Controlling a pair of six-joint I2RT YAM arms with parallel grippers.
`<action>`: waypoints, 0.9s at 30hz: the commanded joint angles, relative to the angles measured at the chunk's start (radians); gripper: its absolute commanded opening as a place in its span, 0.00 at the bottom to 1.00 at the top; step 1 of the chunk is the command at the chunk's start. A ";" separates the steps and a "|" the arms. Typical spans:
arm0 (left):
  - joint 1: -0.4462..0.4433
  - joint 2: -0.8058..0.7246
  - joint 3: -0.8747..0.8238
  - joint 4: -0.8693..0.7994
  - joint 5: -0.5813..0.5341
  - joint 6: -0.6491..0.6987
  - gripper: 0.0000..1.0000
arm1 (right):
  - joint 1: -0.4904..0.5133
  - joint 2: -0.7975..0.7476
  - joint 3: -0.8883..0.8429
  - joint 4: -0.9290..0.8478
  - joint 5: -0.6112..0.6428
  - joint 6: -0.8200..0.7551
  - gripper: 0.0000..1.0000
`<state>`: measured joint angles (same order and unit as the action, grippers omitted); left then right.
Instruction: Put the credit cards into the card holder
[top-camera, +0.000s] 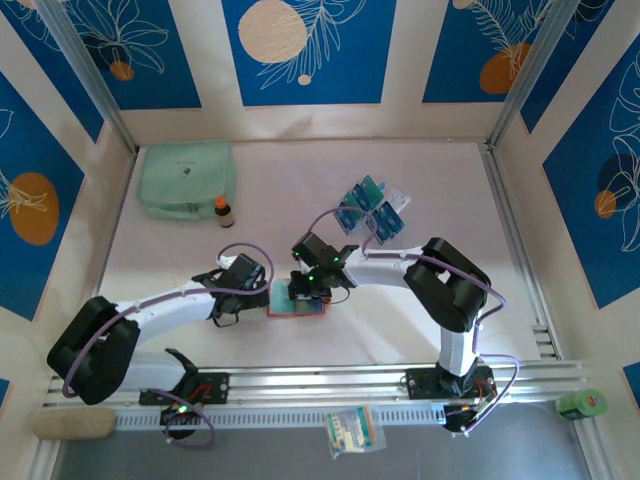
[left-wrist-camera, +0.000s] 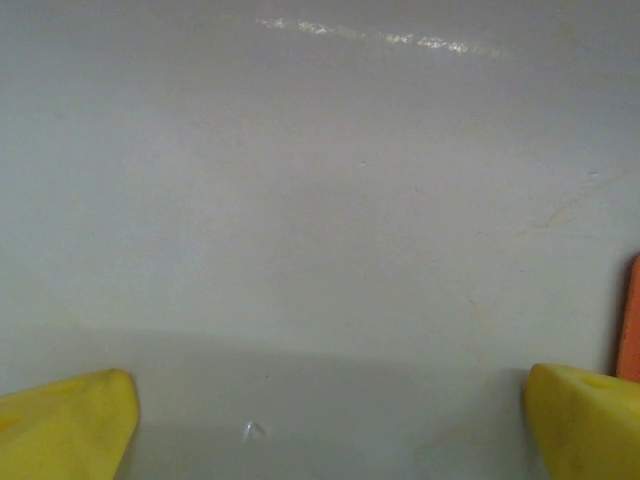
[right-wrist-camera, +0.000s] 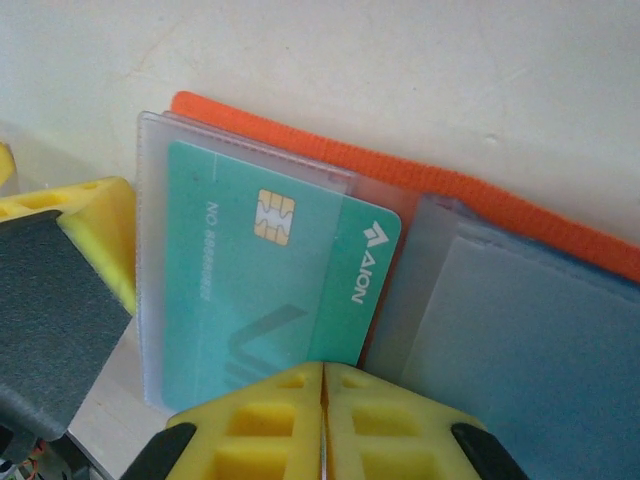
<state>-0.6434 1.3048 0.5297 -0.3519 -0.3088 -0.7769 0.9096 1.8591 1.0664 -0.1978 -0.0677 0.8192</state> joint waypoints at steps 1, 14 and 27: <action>0.010 0.024 -0.016 0.044 0.040 0.011 1.00 | 0.012 0.028 0.033 -0.011 -0.016 0.013 0.09; 0.010 0.026 -0.021 0.048 0.043 0.013 1.00 | -0.003 -0.026 0.034 -0.032 0.001 -0.002 0.09; 0.010 0.025 -0.022 0.053 0.043 0.014 1.00 | -0.041 -0.033 0.018 -0.059 0.035 -0.022 0.09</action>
<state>-0.6434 1.3064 0.5297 -0.3485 -0.3119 -0.7769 0.8715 1.8290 1.0920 -0.2306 -0.0395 0.8108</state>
